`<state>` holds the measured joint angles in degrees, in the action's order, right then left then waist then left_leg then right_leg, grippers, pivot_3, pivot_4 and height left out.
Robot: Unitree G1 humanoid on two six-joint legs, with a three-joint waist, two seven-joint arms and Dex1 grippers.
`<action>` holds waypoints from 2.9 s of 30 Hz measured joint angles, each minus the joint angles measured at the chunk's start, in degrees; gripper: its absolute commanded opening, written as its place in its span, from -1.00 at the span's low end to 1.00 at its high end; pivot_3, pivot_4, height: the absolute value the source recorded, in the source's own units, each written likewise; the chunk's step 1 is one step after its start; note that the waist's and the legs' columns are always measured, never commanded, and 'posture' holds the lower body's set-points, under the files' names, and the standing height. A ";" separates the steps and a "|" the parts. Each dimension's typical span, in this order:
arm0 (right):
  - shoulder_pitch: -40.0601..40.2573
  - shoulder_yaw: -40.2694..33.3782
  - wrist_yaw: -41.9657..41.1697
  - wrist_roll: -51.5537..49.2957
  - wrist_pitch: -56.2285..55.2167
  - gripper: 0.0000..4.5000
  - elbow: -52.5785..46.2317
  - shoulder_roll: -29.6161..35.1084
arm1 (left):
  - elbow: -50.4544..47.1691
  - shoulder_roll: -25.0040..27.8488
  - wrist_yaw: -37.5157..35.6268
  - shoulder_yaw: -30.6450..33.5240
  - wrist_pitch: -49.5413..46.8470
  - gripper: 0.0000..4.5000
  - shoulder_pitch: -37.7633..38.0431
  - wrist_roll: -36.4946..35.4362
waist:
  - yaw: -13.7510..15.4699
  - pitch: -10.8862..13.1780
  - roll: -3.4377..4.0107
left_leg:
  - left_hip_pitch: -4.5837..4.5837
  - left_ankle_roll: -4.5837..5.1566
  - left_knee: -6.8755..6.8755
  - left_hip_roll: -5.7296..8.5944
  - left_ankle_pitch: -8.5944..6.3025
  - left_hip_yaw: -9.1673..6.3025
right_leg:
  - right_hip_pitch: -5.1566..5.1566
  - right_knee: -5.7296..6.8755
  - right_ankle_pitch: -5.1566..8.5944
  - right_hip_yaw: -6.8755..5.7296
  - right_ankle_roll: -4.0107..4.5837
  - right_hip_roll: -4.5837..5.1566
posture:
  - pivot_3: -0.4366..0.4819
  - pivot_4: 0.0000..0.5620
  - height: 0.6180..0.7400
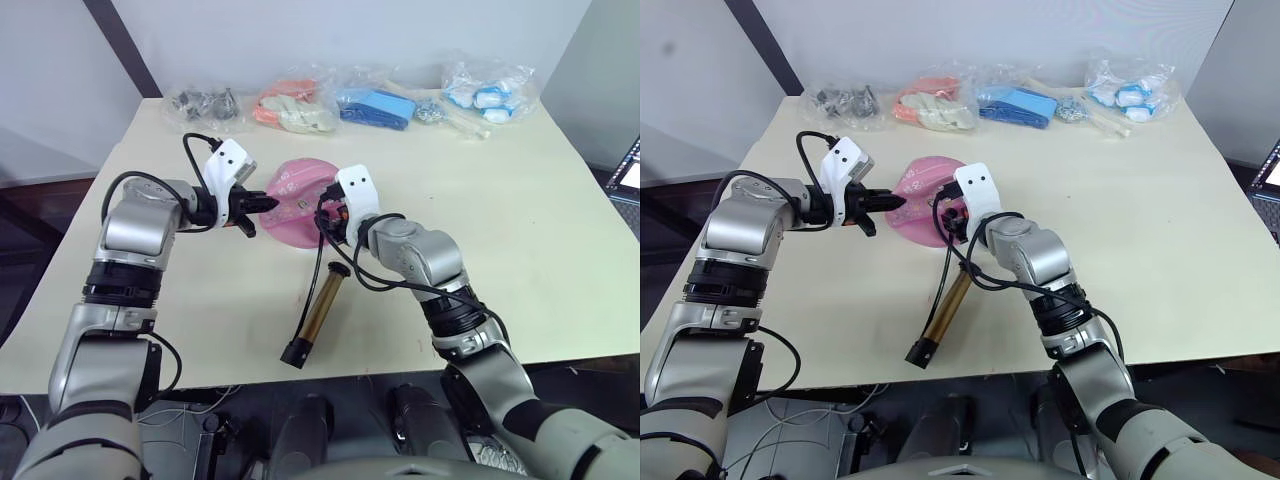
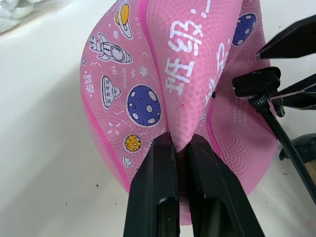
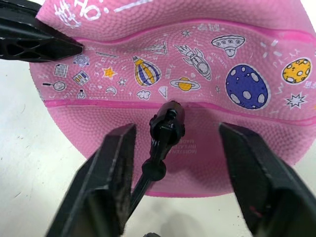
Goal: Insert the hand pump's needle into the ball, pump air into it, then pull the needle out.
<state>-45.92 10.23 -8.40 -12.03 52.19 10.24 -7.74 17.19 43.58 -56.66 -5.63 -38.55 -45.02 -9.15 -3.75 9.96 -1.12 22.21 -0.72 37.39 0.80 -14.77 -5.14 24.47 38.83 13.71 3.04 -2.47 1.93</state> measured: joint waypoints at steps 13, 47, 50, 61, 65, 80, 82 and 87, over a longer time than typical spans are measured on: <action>-0.51 0.01 -0.02 -0.33 -0.97 -0.14 1.61 -0.02 | 0.00 -0.08 0.08 0.03 0.10 -1.00 0.02 0.04 | 0.00 0.00 0.00 | 0.00 0.00 0.00 0.00 0.00 0.00 | 0.00 0.00 0.00 0.00 0.00 0.00 | -0.05 -0.47 1.00; -2.29 -1.91 0.44 -3.87 -3.74 -0.87 6.65 -0.09 | -0.19 -0.44 0.21 0.45 -0.16 -1.00 0.19 0.15 | 0.02 0.00 0.00 | 0.00 0.00 0.00 0.01 0.00 0.00 | 0.00 0.00 0.00 -0.01 0.00 0.00 | -0.05 -0.47 1.00; -2.39 -1.64 0.27 -3.69 -3.78 -0.86 6.66 -0.09 | -0.19 -0.44 0.20 0.51 -0.26 -1.00 0.19 0.19 | -0.01 0.00 0.00 | 0.00 0.00 0.00 0.00 0.00 0.00 | 0.00 0.01 0.00 0.00 0.00 0.00 | -0.05 -0.47 1.00; -9.76 10.83 -7.93 6.89 -6.89 -0.86 11.23 4.10 | -0.17 -0.46 -0.73 0.53 -0.27 -1.00 0.16 1.10 | -0.22 0.00 0.00 | -0.02 -0.01 0.00 0.02 0.00 0.02 | 0.00 0.01 0.00 0.00 0.00 -0.01 | -0.05 -0.47 1.00; -12.36 15.42 -12.62 11.28 -9.27 -0.86 13.96 5.73 | -0.06 -0.71 -1.01 0.50 -0.33 -1.00 0.16 1.21 | -0.25 0.00 0.00 | -0.04 -0.01 0.00 0.01 0.00 0.01 | 0.00 0.03 0.00 0.00 0.00 -0.02 | -0.05 -0.47 1.00; -15.48 17.01 -20.17 18.23 -12.66 -0.86 19.82 6.25 | 0.47 -2.04 -1.00 0.58 0.14 -1.00 0.16 2.27 | -0.07 -0.05 0.01 | -0.32 -0.01 0.00 0.02 0.00 -0.04 | -0.33 -0.01 0.00 -0.04 0.00 0.00 | -0.05 -0.47 1.00; -15.65 17.22 -20.80 19.03 -12.65 -0.86 20.07 6.21 | 0.68 -2.17 -1.00 0.60 0.21 -1.00 0.15 2.29 | -0.06 -0.08 0.03 | -0.32 -0.01 0.00 0.02 0.00 -0.04 | -0.33 -0.01 0.00 -0.04 0.00 0.00 | -0.05 -0.47 1.00; -15.74 17.94 -21.79 20.68 -12.49 -0.86 20.11 6.21 | 0.89 -2.49 -0.99 0.60 0.22 -1.00 0.16 2.34 | -0.02 -0.23 0.13 | -0.34 -0.01 0.00 0.03 0.00 -0.06 | -0.37 -0.03 0.01 -0.06 0.00 0.01 | -0.05 -0.47 1.00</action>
<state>-61.66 28.18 -30.19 8.65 39.71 30.35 -1.54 18.08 41.09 -57.65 -5.03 -38.34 -44.86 -6.81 -3.77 9.73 -0.99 21.87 -0.72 37.39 0.82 -14.77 -5.20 24.09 38.80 13.72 2.98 -2.47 1.94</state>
